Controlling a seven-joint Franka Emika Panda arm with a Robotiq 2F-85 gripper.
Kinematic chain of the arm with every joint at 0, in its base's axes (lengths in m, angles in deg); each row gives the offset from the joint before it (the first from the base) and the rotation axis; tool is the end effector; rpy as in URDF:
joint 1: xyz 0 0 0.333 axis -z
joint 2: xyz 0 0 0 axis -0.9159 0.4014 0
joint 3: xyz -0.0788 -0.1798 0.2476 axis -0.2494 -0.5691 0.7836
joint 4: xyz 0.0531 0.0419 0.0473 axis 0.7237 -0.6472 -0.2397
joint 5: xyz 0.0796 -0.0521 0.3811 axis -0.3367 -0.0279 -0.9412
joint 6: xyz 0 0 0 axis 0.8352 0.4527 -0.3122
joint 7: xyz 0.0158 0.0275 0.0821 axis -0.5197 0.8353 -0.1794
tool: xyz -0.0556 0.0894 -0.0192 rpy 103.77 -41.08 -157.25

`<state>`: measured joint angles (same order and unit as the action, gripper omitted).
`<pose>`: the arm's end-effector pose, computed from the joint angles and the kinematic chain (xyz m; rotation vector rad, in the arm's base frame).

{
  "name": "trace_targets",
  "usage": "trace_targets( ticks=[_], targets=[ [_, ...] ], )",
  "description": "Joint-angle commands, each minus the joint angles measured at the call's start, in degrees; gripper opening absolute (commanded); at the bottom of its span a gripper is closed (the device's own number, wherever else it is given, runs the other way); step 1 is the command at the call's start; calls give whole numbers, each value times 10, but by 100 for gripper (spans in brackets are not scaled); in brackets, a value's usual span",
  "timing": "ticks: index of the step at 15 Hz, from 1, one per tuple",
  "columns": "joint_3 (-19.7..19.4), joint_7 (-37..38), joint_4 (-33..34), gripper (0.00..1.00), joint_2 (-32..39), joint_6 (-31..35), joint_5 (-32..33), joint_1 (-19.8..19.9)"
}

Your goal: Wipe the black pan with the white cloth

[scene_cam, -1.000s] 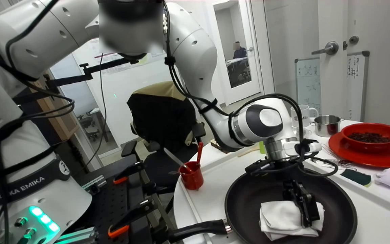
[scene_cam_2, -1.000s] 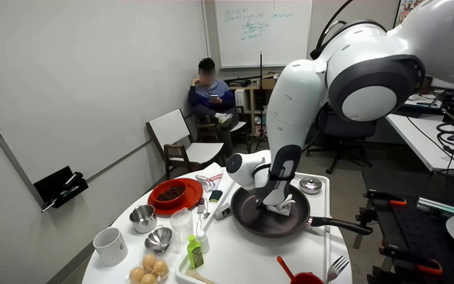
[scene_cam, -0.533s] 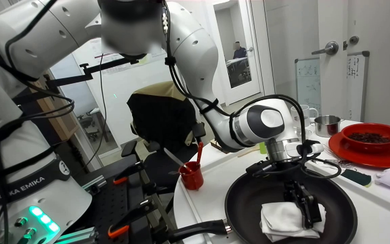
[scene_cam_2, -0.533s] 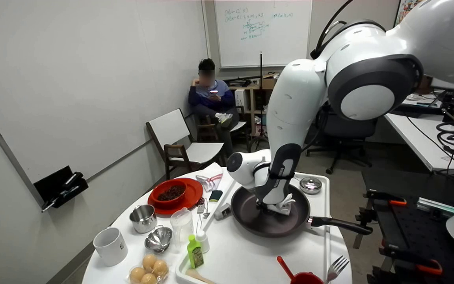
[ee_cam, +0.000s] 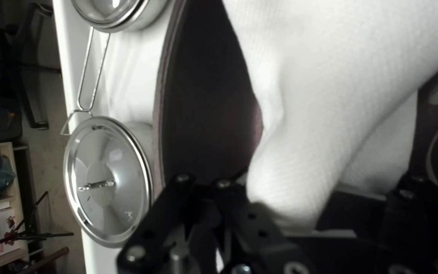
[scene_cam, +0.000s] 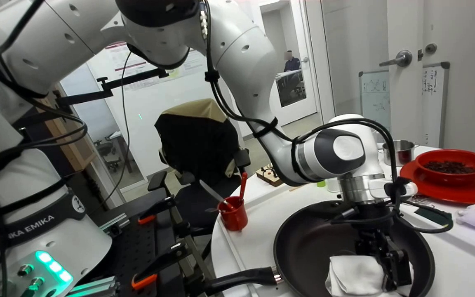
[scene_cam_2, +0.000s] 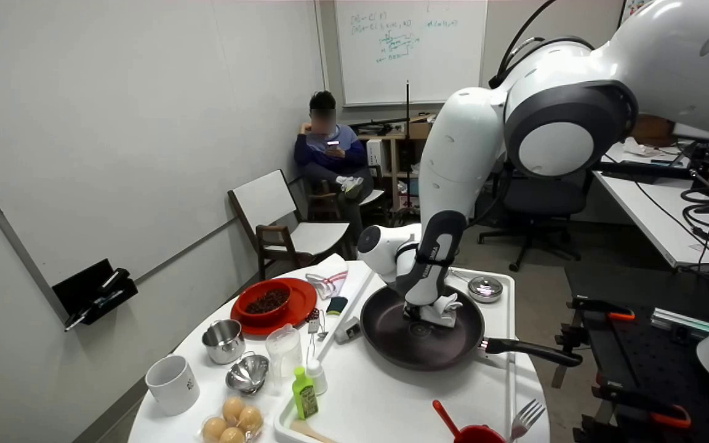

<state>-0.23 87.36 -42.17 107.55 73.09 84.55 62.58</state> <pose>0.5728 -0.1973 -0.0549 2.5591 -0.2889 -0.3257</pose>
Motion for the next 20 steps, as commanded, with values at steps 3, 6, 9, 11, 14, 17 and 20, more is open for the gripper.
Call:
trace_targets(
  ticks=[3,6,9,11,14,17,20],
  targets=[
    [-7,6,-4,4,1,4,-3,-11],
    [-16,25,-37,5,-5,34,5,-33],
    [1,-38,-68,5,-24,86,18,-24],
    [9,-84,-91,5,-37,135,28,-17],
    [36,-169,-116,5,-57,171,26,9],
    [62,-246,-136,5,-73,181,29,31],
    [71,-289,-153,5,-82,178,38,30]
  ],
)
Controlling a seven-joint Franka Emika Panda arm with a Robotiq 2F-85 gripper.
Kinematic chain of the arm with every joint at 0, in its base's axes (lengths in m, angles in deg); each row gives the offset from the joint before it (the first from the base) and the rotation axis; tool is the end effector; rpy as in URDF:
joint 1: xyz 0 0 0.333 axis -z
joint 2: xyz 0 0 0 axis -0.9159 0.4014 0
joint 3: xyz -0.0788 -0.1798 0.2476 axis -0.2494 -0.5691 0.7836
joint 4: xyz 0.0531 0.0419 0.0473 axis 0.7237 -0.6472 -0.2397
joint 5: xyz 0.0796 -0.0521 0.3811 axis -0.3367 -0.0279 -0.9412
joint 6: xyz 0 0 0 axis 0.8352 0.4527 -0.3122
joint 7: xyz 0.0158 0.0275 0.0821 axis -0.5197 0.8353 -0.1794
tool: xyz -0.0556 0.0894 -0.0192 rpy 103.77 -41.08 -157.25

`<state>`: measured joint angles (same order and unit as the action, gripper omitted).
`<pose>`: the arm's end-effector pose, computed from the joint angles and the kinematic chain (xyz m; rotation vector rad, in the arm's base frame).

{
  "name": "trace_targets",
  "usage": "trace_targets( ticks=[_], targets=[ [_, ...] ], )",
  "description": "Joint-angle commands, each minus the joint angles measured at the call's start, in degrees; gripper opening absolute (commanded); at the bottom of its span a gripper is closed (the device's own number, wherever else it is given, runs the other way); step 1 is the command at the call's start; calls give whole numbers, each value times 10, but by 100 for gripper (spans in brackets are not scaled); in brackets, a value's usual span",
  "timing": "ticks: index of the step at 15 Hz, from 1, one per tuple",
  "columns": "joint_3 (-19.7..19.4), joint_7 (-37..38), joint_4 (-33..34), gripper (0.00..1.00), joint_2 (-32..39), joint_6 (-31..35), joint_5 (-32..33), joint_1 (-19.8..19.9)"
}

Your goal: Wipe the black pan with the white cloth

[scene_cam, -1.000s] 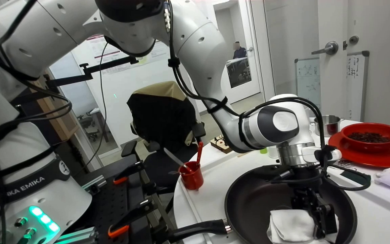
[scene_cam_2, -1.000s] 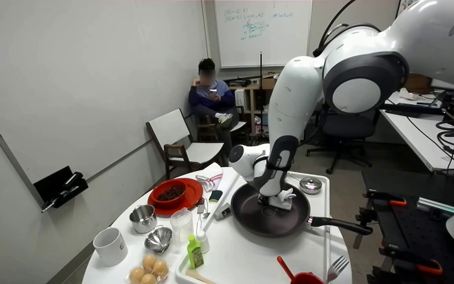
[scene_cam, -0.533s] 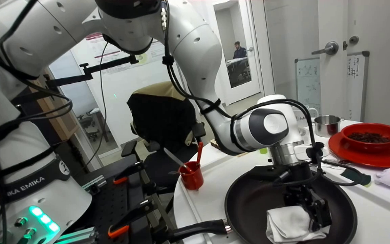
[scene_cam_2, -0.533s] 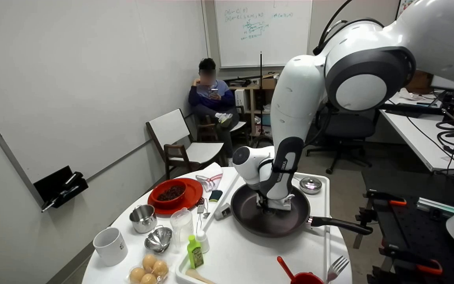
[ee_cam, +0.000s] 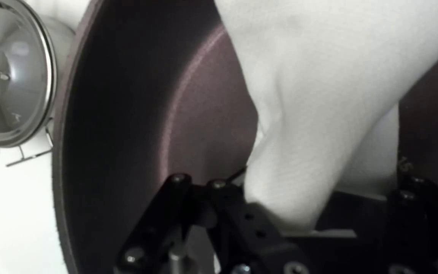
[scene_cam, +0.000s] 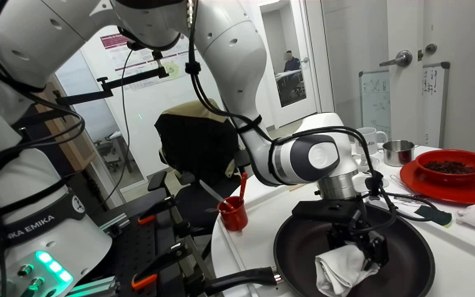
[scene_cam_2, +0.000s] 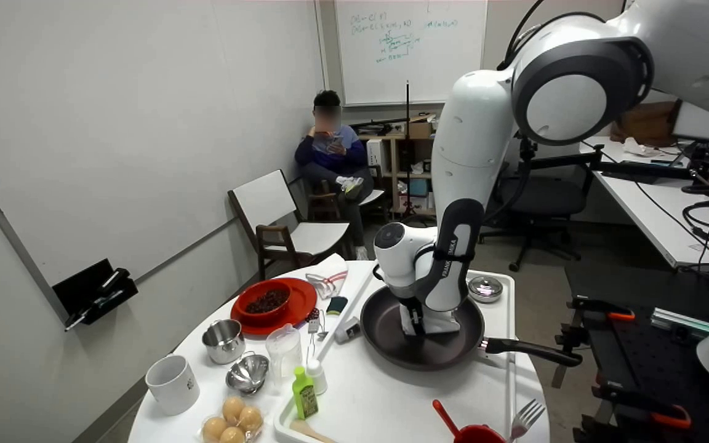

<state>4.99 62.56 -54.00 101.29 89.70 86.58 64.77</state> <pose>0.5506 -0.1559 -0.0480 2.7562 0.3701 -0.2330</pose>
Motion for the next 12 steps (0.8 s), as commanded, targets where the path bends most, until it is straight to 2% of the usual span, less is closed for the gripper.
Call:
trace_targets(
  ticks=[1,12],
  targets=[
    [20,-50,-38,5,-21,12,22,6],
    [-4,-57,-43,6,-9,33,100,-62]
  ],
)
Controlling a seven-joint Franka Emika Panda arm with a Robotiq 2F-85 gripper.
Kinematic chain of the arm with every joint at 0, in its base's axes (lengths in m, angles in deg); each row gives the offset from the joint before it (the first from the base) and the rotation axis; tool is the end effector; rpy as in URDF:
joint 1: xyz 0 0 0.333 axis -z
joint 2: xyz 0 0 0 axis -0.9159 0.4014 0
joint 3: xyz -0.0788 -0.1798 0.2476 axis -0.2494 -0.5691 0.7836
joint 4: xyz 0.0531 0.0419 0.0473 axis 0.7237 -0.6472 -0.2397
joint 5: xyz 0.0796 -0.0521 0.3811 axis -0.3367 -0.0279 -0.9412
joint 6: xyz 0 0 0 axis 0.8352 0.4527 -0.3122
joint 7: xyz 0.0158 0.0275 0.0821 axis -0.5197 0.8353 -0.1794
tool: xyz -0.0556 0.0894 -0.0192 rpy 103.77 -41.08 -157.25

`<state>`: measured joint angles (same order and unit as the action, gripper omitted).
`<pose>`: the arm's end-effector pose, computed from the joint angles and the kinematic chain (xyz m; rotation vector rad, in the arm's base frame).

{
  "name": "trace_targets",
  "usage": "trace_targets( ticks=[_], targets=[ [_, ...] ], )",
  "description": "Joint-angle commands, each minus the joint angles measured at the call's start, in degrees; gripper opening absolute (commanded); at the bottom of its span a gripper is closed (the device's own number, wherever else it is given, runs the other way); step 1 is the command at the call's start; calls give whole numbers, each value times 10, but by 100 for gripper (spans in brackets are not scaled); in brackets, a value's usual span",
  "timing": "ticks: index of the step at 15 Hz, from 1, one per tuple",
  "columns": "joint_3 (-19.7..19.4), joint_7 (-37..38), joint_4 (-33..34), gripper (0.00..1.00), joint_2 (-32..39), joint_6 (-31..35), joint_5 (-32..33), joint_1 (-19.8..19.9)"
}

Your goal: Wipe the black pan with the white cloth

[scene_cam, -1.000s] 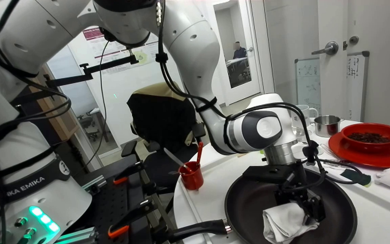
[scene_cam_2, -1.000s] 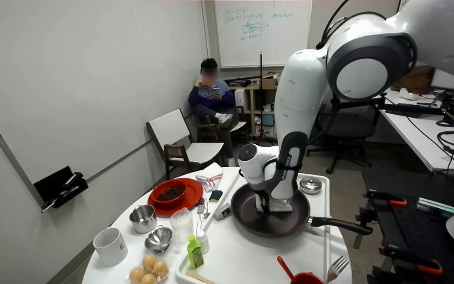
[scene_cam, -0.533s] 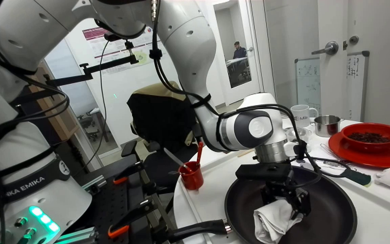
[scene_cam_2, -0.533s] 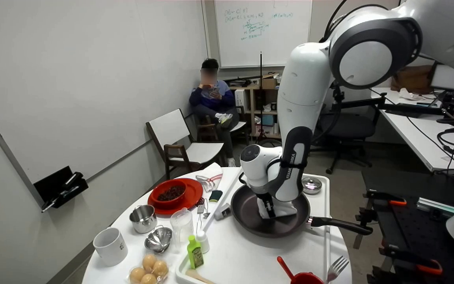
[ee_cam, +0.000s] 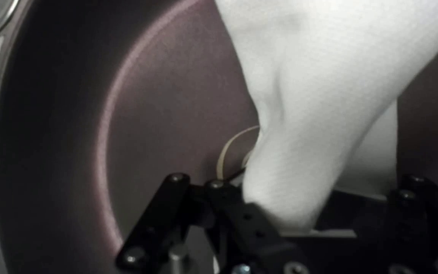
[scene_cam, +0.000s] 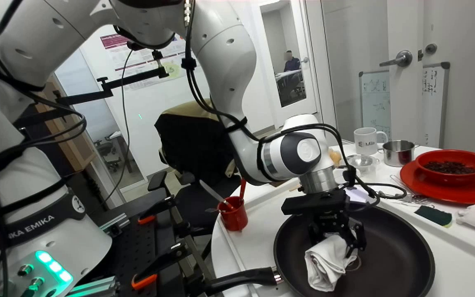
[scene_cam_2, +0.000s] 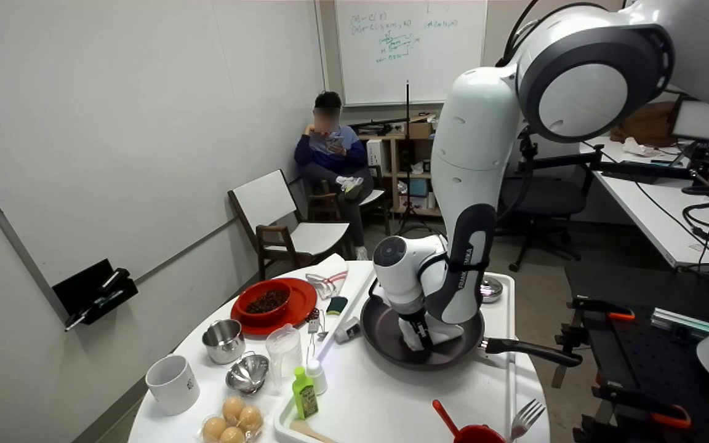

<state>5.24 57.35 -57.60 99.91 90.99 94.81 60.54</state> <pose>0.5400 -0.1063 -0.0512 2.6551 0.7777 -0.2842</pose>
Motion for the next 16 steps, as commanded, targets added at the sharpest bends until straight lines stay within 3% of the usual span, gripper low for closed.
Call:
trace_targets(
  ticks=[1,13,16],
  targets=[
    [-5,-5,-4,5,5,17,19,-22],
    [0,-1,3,4,1,-2,11,-27],
    [63,-65,7,3,-5,19,6,30]
  ],
)
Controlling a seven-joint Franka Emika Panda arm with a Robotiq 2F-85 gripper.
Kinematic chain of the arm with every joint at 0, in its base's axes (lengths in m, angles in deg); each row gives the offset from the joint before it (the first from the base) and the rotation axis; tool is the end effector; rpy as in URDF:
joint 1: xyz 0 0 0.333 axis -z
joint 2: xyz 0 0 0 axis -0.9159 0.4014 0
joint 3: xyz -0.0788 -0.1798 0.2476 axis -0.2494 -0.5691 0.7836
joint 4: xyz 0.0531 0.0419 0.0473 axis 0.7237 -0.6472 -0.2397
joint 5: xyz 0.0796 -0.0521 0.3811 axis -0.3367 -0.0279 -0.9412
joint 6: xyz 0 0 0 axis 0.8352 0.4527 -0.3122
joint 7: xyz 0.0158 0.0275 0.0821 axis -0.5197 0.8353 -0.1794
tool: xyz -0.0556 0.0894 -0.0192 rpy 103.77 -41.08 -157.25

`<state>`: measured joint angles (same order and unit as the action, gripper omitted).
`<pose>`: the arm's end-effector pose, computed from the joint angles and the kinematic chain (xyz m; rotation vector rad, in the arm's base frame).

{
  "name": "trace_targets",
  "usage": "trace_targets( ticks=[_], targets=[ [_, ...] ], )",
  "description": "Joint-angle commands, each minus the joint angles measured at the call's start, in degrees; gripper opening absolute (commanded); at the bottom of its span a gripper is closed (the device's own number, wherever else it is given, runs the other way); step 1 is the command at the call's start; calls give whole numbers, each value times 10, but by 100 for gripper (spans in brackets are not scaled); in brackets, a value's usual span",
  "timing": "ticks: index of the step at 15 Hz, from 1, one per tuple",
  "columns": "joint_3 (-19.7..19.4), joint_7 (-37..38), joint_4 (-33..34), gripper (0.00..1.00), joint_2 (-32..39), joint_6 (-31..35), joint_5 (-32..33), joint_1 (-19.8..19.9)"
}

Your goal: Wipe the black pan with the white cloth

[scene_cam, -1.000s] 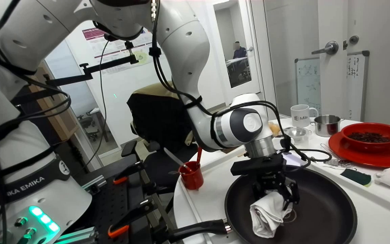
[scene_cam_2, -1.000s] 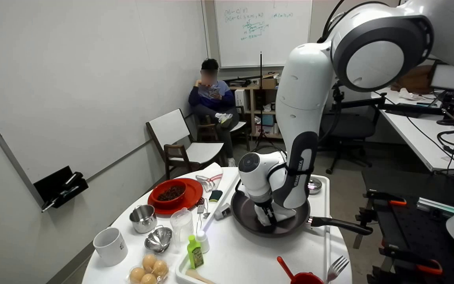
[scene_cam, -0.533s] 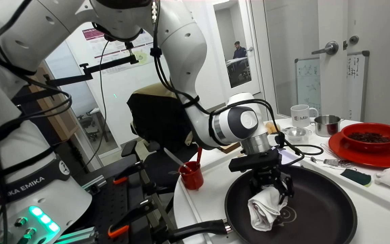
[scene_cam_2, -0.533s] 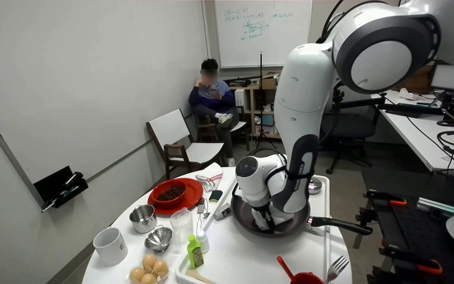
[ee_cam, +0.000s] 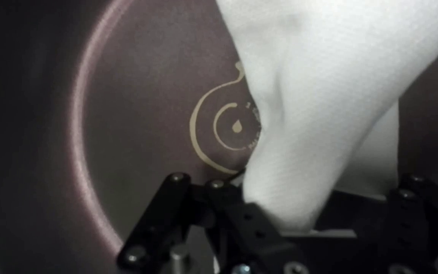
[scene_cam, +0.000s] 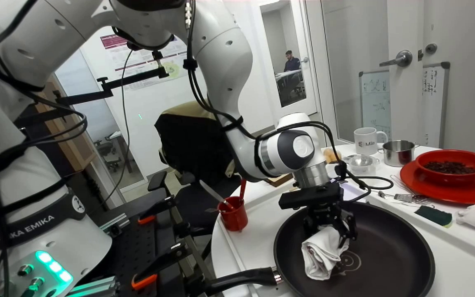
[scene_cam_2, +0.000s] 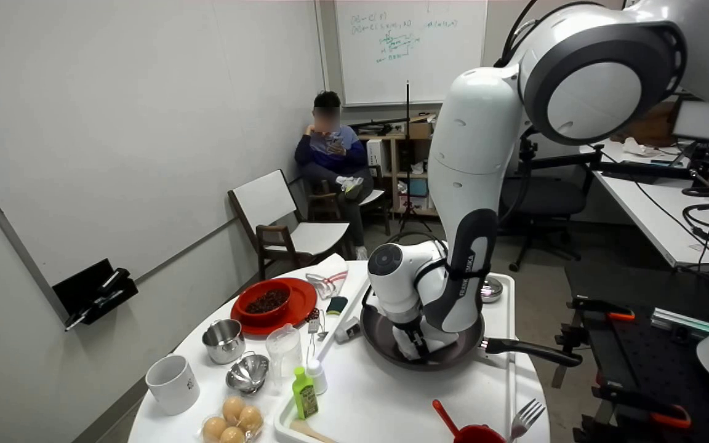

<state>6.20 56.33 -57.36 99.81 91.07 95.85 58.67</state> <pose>0.5454 -0.0774 -0.0518 2.6310 0.8827 -0.2687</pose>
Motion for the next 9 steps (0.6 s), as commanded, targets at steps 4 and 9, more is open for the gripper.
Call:
trace_targets(
  ticks=[4,9],
  targets=[
    [119,-119,17,4,-9,31,-14,103],
    [151,-155,34,4,-2,32,-18,135]
  ],
)
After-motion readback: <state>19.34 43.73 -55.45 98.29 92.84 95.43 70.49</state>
